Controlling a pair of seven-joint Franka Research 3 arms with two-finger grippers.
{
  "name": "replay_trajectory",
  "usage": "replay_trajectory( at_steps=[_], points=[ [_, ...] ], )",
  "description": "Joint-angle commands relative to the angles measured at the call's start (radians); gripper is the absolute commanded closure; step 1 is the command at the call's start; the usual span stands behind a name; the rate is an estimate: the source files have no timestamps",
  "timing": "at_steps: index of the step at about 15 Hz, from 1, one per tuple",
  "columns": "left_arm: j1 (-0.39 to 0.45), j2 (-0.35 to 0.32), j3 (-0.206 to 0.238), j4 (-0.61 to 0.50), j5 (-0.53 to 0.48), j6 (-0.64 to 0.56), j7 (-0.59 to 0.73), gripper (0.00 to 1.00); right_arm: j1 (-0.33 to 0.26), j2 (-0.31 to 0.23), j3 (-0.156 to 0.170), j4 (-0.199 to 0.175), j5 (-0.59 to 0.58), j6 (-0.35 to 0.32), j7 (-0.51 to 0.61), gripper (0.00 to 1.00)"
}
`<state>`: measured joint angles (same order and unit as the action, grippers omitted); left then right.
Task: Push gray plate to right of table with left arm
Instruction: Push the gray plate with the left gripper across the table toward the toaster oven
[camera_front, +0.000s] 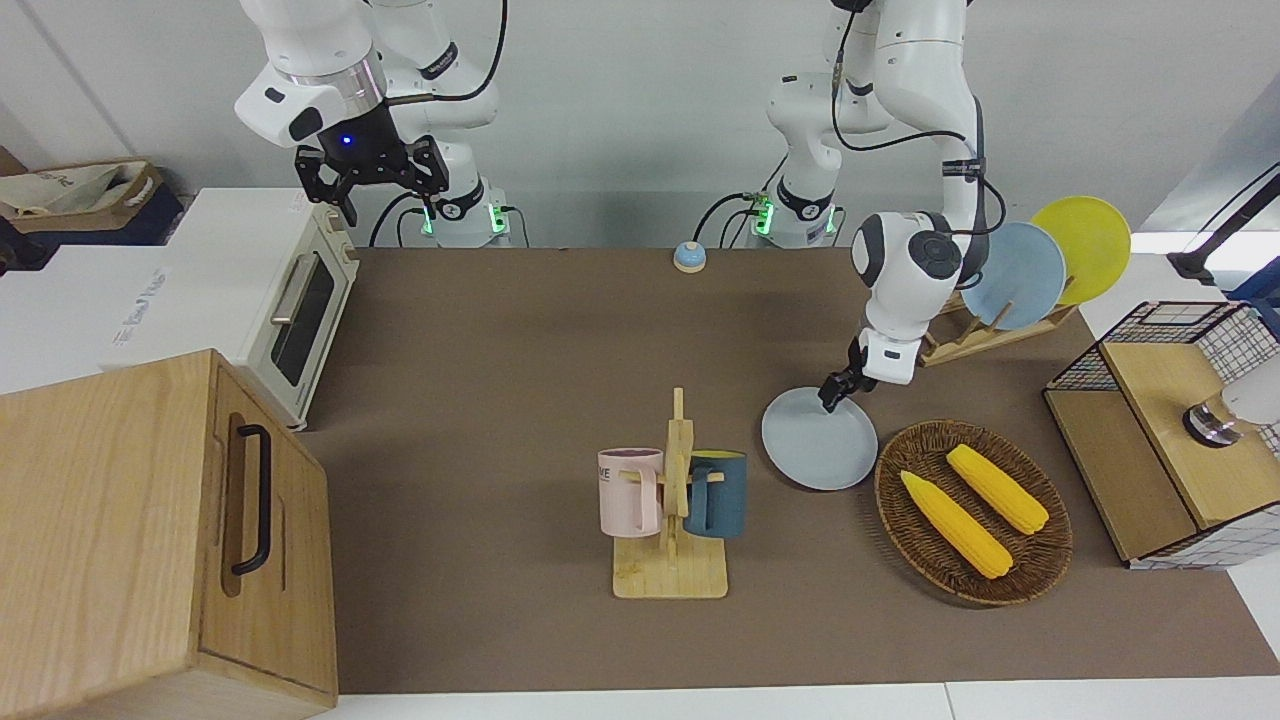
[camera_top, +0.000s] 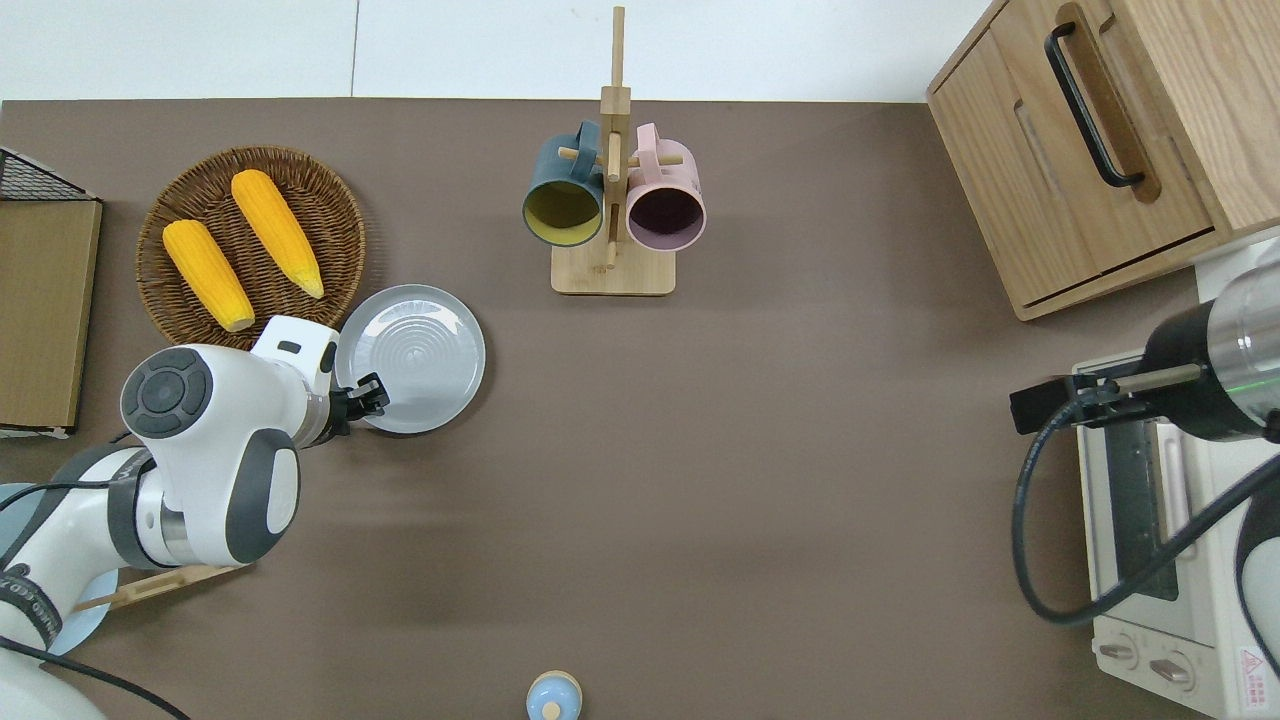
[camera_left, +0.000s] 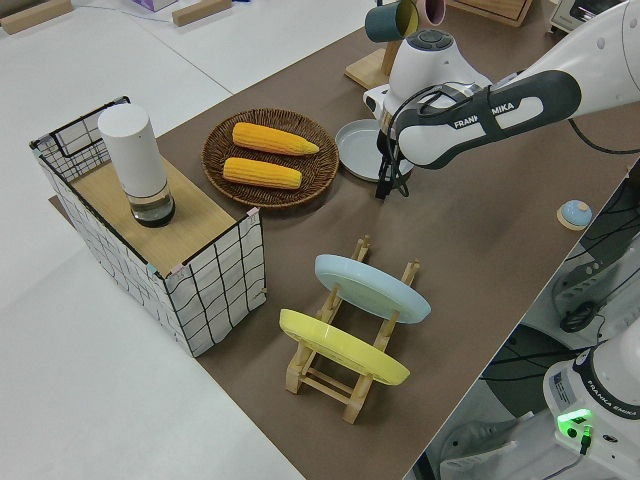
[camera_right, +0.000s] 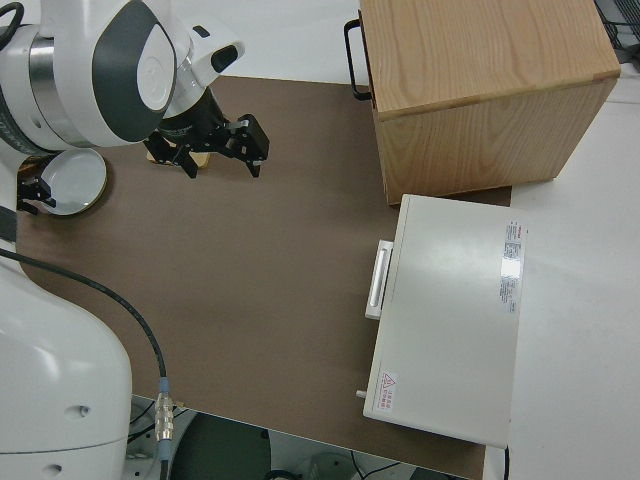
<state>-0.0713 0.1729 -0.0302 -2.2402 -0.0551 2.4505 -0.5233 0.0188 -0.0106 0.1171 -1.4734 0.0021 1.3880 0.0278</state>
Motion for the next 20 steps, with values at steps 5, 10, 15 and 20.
replay_trajectory(
  at_steps=[5,10,15,20],
  points=[
    [-0.024,-0.003,0.004,-0.027,0.001,0.025,-0.021,1.00,-0.020,-0.006,0.015,0.004,0.010,-0.012,0.001,0.017],
    [-0.025,-0.004,-0.022,-0.030,0.001,0.025,-0.075,1.00,-0.020,-0.006,0.015,0.004,0.010,-0.012,0.000,0.017],
    [-0.033,-0.004,-0.068,-0.033,0.003,0.025,-0.153,1.00,-0.020,-0.006,0.015,0.004,0.010,-0.014,0.001,0.017],
    [-0.103,-0.004,-0.070,-0.032,0.004,0.024,-0.257,1.00,-0.020,-0.006,0.015,0.004,0.010,-0.012,0.000,0.017]
  ],
)
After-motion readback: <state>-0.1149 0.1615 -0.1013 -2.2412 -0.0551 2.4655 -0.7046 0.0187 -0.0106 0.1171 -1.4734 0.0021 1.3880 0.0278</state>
